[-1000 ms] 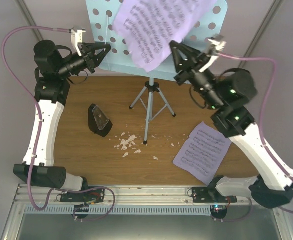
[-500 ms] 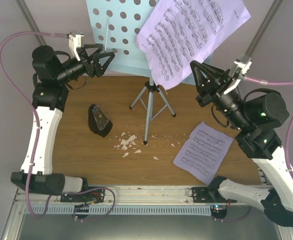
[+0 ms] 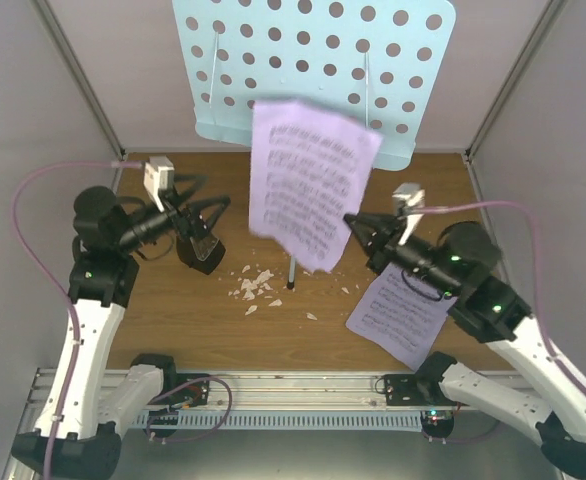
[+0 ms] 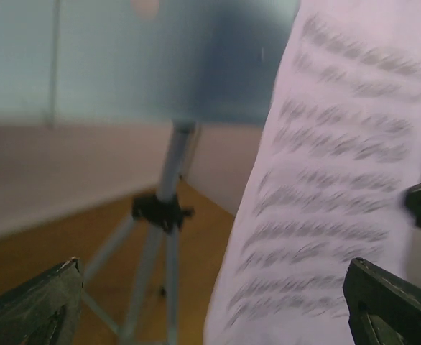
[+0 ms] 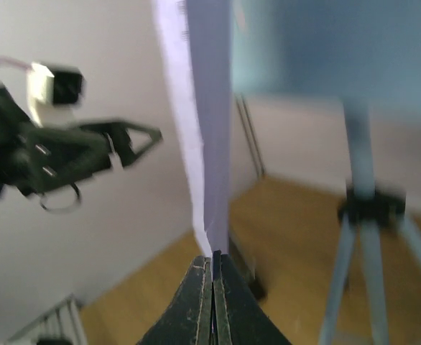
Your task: Pack up the instrument practice props
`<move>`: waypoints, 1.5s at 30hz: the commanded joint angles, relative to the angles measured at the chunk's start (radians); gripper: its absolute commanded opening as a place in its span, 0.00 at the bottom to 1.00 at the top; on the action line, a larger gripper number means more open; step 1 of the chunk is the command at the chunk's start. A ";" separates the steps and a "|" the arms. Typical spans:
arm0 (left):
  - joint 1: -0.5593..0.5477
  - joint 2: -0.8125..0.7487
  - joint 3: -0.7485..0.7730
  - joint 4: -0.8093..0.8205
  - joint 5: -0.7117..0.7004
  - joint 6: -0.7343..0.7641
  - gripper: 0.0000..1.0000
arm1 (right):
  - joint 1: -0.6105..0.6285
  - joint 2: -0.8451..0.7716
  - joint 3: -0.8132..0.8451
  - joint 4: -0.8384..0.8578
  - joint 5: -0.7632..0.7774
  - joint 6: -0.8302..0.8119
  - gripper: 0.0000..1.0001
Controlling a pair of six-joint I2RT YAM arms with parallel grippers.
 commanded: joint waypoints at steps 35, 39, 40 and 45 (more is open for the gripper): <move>0.001 -0.178 -0.564 -0.030 -0.034 0.020 0.95 | -0.371 0.251 -0.178 -0.850 0.116 0.385 0.00; 0.001 -0.169 -0.580 -0.013 -0.029 0.012 0.95 | -0.434 0.240 -0.176 -0.887 0.160 0.369 0.00; 0.001 -0.167 -0.581 -0.011 -0.028 0.011 0.95 | -0.445 0.237 -0.174 -0.895 0.169 0.367 0.01; 0.001 -0.169 -0.579 -0.010 -0.029 0.013 0.95 | -0.474 0.219 -0.197 -0.905 0.208 0.375 0.01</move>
